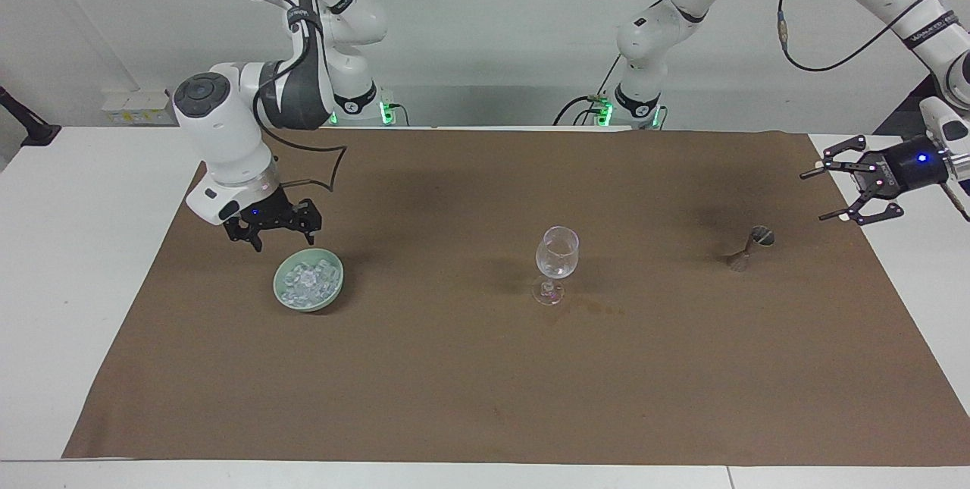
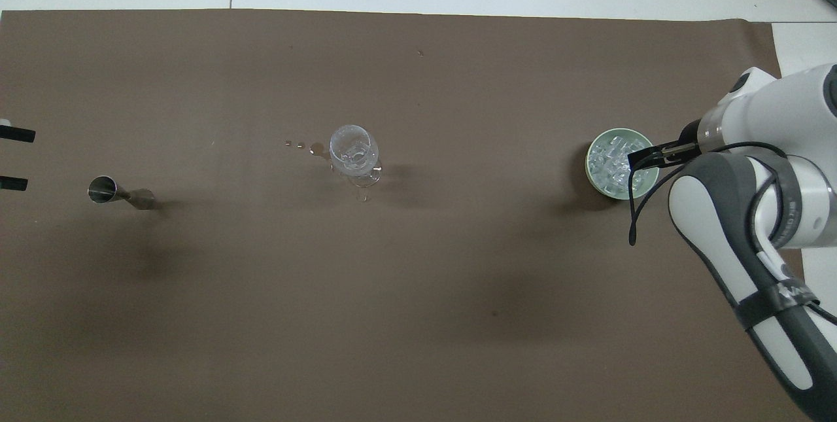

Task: Pour wine and add ice with both arms
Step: 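Open the left gripper off the cup while the right gripper reaches the bowl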

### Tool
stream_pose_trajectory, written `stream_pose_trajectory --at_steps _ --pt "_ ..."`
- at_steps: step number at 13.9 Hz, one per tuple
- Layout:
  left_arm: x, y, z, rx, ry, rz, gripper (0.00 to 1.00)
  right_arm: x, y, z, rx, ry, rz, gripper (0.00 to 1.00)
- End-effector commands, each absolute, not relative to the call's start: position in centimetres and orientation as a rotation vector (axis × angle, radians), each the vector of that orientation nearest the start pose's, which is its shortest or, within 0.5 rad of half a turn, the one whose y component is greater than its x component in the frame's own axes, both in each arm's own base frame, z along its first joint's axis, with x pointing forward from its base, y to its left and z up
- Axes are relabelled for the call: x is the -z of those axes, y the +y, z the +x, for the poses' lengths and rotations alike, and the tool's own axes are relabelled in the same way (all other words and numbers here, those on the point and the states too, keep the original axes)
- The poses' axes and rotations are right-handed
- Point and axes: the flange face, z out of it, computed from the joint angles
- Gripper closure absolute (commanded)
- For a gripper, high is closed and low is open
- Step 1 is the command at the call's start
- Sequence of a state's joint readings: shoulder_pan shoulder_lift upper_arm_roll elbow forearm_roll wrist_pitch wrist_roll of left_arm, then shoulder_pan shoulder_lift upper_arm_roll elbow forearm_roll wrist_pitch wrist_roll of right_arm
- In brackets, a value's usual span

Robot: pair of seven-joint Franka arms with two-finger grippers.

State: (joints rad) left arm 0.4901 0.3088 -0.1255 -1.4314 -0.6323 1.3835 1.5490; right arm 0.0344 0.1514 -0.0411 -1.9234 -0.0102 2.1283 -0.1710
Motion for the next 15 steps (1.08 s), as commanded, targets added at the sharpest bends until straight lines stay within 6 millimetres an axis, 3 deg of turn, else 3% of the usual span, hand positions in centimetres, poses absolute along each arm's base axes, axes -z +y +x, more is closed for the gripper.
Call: stream_pose_trajectory --at_steps 1,3,7,12,15 --pt "-55.2 10.3 60.3 -0.324 -1.255 2.283 0.15 -38.8 0.5 60.5 0.099 -0.330 -3.126 0.00" --pt "-56.6 5.1 61.0 -0.187 -1.101 2.514 0.09 -37.0 0.6 61.0 0.113 -0.339 -3.130 0.00" --pt "-58.1 -1.6 60.5 0.010 -0.517 2.837 0.01 -35.0 0.7 60.6 0.080 -0.384 -3.132 0.00" --pt "-63.7 -4.6 57.3 -0.041 -0.090 3.085 0.00 -33.1 1.5 60.3 0.107 -0.400 -3.133 0.09" --pt "-66.7 -4.7 54.7 -0.053 0.003 3.125 0.00 -33.1 1.5 60.5 0.123 -0.436 -3.152 0.18"
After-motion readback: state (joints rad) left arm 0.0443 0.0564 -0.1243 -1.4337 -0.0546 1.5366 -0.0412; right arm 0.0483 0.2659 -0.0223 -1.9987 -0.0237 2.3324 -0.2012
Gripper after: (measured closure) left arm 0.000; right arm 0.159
